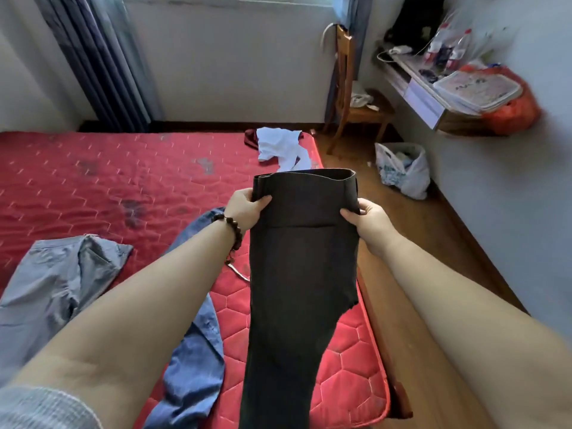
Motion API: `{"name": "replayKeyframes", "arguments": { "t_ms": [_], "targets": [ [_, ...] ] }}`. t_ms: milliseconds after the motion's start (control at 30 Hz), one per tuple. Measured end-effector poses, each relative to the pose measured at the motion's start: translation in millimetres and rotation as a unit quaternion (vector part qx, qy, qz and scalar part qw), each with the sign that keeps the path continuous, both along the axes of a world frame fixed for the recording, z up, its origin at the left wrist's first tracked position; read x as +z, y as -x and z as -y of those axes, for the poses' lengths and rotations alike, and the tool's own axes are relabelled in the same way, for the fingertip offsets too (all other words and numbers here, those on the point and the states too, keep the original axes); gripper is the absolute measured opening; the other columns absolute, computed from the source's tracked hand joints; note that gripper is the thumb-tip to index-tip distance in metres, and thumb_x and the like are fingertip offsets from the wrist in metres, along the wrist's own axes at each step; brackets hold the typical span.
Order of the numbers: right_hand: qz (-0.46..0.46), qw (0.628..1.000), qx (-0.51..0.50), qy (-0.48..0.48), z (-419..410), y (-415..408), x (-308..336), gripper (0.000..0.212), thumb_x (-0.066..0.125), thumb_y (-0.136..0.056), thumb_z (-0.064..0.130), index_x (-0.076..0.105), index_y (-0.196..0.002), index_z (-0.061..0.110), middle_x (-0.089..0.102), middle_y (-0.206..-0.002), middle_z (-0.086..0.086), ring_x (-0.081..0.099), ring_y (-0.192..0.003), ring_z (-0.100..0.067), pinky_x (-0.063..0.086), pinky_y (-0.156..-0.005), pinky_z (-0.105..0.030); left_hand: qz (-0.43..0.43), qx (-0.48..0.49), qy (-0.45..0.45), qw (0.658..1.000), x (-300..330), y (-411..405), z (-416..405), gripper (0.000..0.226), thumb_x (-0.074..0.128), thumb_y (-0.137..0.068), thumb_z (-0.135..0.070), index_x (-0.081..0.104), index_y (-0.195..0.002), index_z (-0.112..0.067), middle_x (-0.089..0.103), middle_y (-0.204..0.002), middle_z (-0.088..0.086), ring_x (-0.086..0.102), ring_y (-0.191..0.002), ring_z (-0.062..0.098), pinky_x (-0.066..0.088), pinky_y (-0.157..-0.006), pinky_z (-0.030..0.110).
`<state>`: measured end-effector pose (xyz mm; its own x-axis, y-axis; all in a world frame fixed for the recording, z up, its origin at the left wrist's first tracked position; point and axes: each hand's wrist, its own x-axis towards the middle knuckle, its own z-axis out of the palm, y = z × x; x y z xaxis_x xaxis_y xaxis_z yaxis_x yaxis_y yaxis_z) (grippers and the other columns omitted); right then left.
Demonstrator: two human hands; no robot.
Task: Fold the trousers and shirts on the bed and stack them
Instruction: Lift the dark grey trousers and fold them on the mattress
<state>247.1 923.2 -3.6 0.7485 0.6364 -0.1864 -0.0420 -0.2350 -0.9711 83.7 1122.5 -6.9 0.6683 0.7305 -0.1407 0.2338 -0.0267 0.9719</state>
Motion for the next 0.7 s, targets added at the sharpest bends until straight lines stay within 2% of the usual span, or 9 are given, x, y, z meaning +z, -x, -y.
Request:
{"name": "replayKeyframes", "arguments": {
  "t_ms": [67, 233, 367, 433, 500, 567, 700],
  "targets": [
    [-0.002, 1.000, 0.010, 0.015, -16, -22, -22, 0.015, 0.062, -0.090, 0.004, 0.065, -0.103, 0.011, 0.068, -0.110, -0.015, 0.065, -0.096, -0.025, 0.052, -0.092, -0.040, -0.025, 0.010, -0.017, 0.999, -21, -17, -13, 0.017, 0.062, -0.091, -0.011, 0.067, -0.106, -0.005, 0.069, -0.108, 0.016, 0.065, -0.103, 0.033, 0.050, -0.095, 0.049],
    [-0.017, 0.999, 0.022, 0.032, -56, -69, -95, 0.008, 0.064, -0.090, 0.012, 0.067, -0.096, 0.017, 0.071, -0.099, -0.005, 0.066, -0.091, -0.022, 0.054, -0.085, -0.039, -0.081, 0.097, -0.076, 0.989, -86, -61, -45, 0.019, 0.071, -0.083, -0.011, 0.068, -0.095, 0.004, 0.071, -0.097, 0.022, 0.066, -0.095, 0.039, 0.052, -0.086, 0.052],
    [-0.023, 0.999, 0.014, 0.040, -83, -98, -160, 0.009, 0.064, -0.091, 0.012, 0.066, -0.100, 0.013, 0.070, -0.098, -0.006, 0.066, -0.090, -0.024, 0.054, -0.089, -0.045, -0.127, 0.091, -0.118, 0.981, -148, -101, -70, 0.017, 0.061, -0.090, -0.006, 0.066, -0.102, 0.005, 0.069, -0.103, 0.022, 0.064, -0.095, 0.030, 0.047, -0.082, 0.033],
    [0.000, 0.998, 0.000, 0.056, -95, -113, -191, 0.012, 0.064, -0.090, 0.014, 0.067, -0.102, 0.011, 0.070, -0.099, -0.005, 0.066, -0.095, -0.026, 0.052, -0.090, -0.047, -0.142, 0.082, -0.135, 0.977, -180, -120, -84, 0.019, 0.058, -0.091, -0.005, 0.065, -0.106, 0.004, 0.068, -0.106, 0.020, 0.063, -0.098, 0.030, 0.044, -0.079, 0.028],
    [0.021, 0.997, -0.005, 0.071, -109, -131, -218, 0.015, 0.064, -0.091, 0.017, 0.067, -0.104, 0.011, 0.070, -0.101, -0.004, 0.065, -0.097, -0.026, 0.051, -0.091, -0.048, -0.146, 0.076, -0.137, 0.977, -207, -138, -98, 0.020, 0.057, -0.092, -0.006, 0.065, -0.108, 0.003, 0.068, -0.108, 0.019, 0.062, -0.102, 0.030, 0.045, -0.084, 0.030],
    [0.043, 0.994, -0.010, 0.101, -123, -148, -243, 0.019, 0.062, -0.091, 0.023, 0.065, -0.108, 0.013, 0.069, -0.106, -0.003, 0.063, -0.101, -0.026, 0.050, -0.093, -0.046, -0.144, 0.071, -0.129, 0.979, -231, -157, -111, 0.025, 0.055, -0.094, -0.009, 0.061, -0.117, 0.000, 0.066, -0.114, 0.016, 0.061, -0.109, 0.030, 0.046, -0.095, 0.038],
    [0.084, 0.968, 0.019, 0.235, -136, -172, -293, 0.048, 0.055, -0.094, 0.037, 0.045, -0.136, 0.015, 0.056, -0.131, -0.008, 0.053, -0.120, -0.028, 0.042, -0.101, -0.036, -0.230, 0.063, -0.113, 0.965, -283, -174, -126, 0.056, 0.057, -0.095, -0.025, 0.036, -0.144, -0.006, 0.048, -0.142, 0.015, 0.046, -0.131, 0.028, 0.034, -0.110, 0.037]
  ]
}}
